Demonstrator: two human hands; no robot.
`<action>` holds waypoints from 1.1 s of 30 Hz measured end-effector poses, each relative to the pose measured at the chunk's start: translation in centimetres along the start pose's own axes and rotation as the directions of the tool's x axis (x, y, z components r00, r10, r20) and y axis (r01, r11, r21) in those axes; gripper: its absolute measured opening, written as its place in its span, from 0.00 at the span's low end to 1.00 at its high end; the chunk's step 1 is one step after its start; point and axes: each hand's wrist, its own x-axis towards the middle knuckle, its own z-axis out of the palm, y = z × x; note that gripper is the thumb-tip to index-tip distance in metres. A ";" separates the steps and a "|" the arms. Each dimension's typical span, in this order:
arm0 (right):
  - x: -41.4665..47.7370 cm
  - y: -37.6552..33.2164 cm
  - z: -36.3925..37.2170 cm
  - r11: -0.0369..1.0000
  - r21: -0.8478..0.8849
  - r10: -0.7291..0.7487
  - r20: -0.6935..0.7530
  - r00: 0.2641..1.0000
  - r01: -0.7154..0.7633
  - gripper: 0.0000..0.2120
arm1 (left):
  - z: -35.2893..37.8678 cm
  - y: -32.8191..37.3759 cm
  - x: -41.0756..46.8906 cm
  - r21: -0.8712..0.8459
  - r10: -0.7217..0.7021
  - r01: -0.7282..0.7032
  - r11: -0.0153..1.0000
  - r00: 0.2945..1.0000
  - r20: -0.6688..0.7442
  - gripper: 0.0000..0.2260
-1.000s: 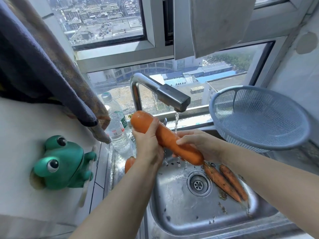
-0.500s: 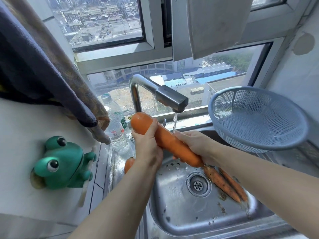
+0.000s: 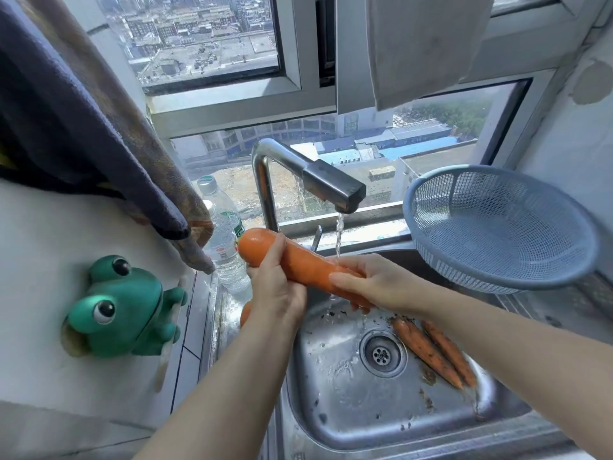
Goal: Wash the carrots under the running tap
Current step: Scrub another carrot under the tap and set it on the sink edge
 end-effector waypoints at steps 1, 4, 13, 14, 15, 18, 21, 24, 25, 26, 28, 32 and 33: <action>0.2 0.0 0.4 0.997 -0.076 -0.031 -0.069 0.997 0.026 0.10 | 0.0 0.0 0.1 -0.018 -0.007 0.007 1.000 1.000 -0.005 0.34; 0.7 0.1 0.7 1.000 0.009 0.017 -0.097 0.995 -0.016 0.17 | -0.3 0.0 0.3 -0.034 0.000 0.000 0.999 1.000 -0.004 0.40; 1.1 -0.6 0.6 0.757 0.560 0.239 0.242 0.940 -0.336 0.17 | -1.1 1.6 0.4 -0.038 0.023 -0.023 0.999 1.000 -0.004 0.33; 1.0 -0.7 0.7 0.796 0.513 0.231 0.232 0.945 -0.321 0.17 | -1.2 1.6 0.3 -0.034 0.015 -0.015 0.999 1.000 -0.006 0.33; 1.1 -0.9 0.8 0.841 0.457 0.215 0.208 0.954 -0.289 0.17 | -1.3 1.5 0.4 -0.030 0.011 -0.011 0.999 1.000 -0.013 0.33; 1.2 -0.9 0.8 0.941 0.281 0.159 0.126 0.979 -0.189 0.19 | -1.0 1.2 0.2 -0.046 -0.010 0.009 0.999 1.000 -0.011 0.40; 1.2 -1.2 0.5 0.983 0.130 0.118 0.090 0.989 -0.129 0.18 | -0.6 1.0 0.3 -0.070 -0.019 0.016 0.997 0.999 -0.043 0.39; 1.0 -1.2 0.4 0.984 -0.152 0.105 0.111 0.988 -0.087 0.12 | -0.2 0.2 0.3 0.010 0.024 -0.023 1.000 0.994 -0.111 0.30; 0.8 -1.0 0.4 0.950 -0.308 0.092 0.113 0.989 -0.054 0.12 | 0.1 0.0 0.0 0.040 0.041 -0.036 0.999 0.990 -0.136 0.30; 0.7 -0.6 0.4 0.887 -0.461 0.065 0.101 0.993 -0.011 0.17 | 0.4 -0.2 -0.1 0.061 0.047 -0.037 0.997 0.985 -0.166 0.31; 0.4 0.0 0.4 0.813 -0.577 -0.048 0.057 0.997 0.072 0.28 | 0.7 0.0 0.5 0.086 0.032 -0.013 0.996 0.972 -0.232 0.35; 0.0 -0.1 -1.1 0.943 -0.330 -0.117 -0.192 0.974 0.048 0.23 | -0.1 0.7 1.8 0.068 -0.090 0.114 0.991 0.955 -0.282 0.35; -0.1 -0.1 -1.4 0.980 -0.197 -0.084 -0.245 0.966 0.035 0.20 | -0.4 0.5 1.8 0.068 -0.113 0.139 0.988 0.947 -0.302 0.34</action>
